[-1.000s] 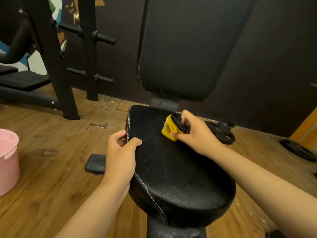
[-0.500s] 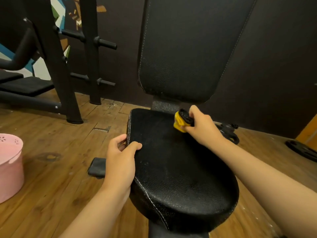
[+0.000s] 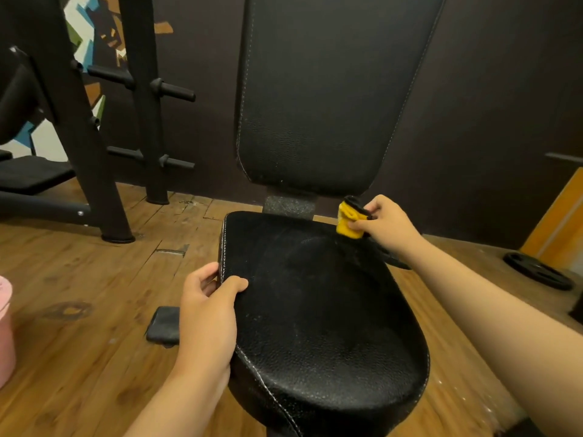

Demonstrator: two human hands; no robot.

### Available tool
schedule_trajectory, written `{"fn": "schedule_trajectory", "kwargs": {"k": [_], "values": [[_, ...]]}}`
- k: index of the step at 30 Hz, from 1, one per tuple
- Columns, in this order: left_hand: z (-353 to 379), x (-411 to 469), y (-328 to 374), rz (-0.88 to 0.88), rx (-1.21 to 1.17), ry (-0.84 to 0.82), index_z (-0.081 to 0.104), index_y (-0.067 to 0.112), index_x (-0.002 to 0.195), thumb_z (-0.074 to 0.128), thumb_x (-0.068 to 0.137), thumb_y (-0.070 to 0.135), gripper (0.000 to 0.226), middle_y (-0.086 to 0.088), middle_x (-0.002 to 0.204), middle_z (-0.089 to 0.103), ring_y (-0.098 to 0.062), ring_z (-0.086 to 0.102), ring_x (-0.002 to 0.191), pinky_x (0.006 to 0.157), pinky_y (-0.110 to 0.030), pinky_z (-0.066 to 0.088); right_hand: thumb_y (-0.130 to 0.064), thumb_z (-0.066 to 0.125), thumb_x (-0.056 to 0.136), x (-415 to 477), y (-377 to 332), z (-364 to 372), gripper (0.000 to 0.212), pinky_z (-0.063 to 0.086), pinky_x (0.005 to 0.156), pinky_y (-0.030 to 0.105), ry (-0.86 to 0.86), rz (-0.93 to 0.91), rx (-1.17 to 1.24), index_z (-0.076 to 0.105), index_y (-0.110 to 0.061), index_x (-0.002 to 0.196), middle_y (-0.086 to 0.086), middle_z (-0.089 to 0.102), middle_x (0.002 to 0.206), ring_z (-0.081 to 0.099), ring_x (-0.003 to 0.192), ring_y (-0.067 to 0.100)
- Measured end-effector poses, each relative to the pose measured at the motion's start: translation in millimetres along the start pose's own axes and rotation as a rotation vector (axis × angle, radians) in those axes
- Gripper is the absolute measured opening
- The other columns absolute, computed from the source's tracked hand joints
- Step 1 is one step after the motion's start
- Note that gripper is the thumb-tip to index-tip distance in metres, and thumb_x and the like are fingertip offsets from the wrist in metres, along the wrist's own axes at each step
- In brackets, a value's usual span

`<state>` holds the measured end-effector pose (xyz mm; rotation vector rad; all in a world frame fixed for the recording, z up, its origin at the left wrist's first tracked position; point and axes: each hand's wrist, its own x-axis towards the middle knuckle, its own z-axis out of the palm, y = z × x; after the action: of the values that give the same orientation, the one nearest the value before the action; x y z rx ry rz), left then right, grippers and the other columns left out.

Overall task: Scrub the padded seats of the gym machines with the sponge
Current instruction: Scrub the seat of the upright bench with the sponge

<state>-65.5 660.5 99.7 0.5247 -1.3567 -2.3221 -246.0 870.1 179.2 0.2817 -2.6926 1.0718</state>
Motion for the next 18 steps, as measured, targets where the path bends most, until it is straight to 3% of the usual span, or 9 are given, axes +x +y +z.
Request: {"fn": "schedule_trajectory", "kwargs": {"k": [6,11,15,18], "values": [[-0.3,0.1,-1.1,0.012,0.010,0.007,0.053,0.023,0.127,0.063,0.089,0.010,0.042,0.005,0.111,0.057,-0.012,0.057,0.095,0.066,-0.025,0.043,-0.015,0.073,0.083,-5.0,11.0,18.6,0.031,0.045,0.066,0.021,0.017,-0.024,-0.033,0.043,-0.020,0.090,0.003,0.061,0.102,0.060,0.088,0.014],[-1.9,2.5,-3.1,0.008,0.014,0.012,0.054,0.024,0.127,0.065,0.087,0.010,0.044,0.001,0.121,0.057,-0.020,0.058,0.110,0.092,-0.040,0.049,-0.017,0.074,0.081,-33.4,19.6,-6.7,0.031,0.051,0.070,0.032,-0.179,-0.138,-0.082,0.044,-0.019,0.082,0.008,0.062,0.091,0.061,0.086,0.020],[-0.3,1.2,-2.1,0.005,0.007,0.025,0.054,0.022,0.127,0.065,0.087,0.009,0.044,-0.001,0.117,0.059,-0.020,0.058,0.108,0.090,-0.038,0.048,-0.015,0.072,0.083,-29.5,21.4,-3.8,0.032,0.039,0.058,0.018,-0.029,-0.127,-0.164,0.040,-0.020,0.084,-0.003,0.056,0.086,0.054,0.075,0.008],[0.1,-0.2,-0.6,0.002,0.002,0.023,0.054,0.022,0.127,0.065,0.087,0.008,0.044,-0.001,0.115,0.059,-0.021,0.059,0.108,0.094,-0.040,0.049,-0.014,0.072,0.083,-42.7,19.3,-2.3,0.033,0.041,0.058,0.017,-0.072,-0.173,-0.165,0.040,-0.021,0.083,-0.004,0.058,0.088,0.057,0.076,0.009]]}}
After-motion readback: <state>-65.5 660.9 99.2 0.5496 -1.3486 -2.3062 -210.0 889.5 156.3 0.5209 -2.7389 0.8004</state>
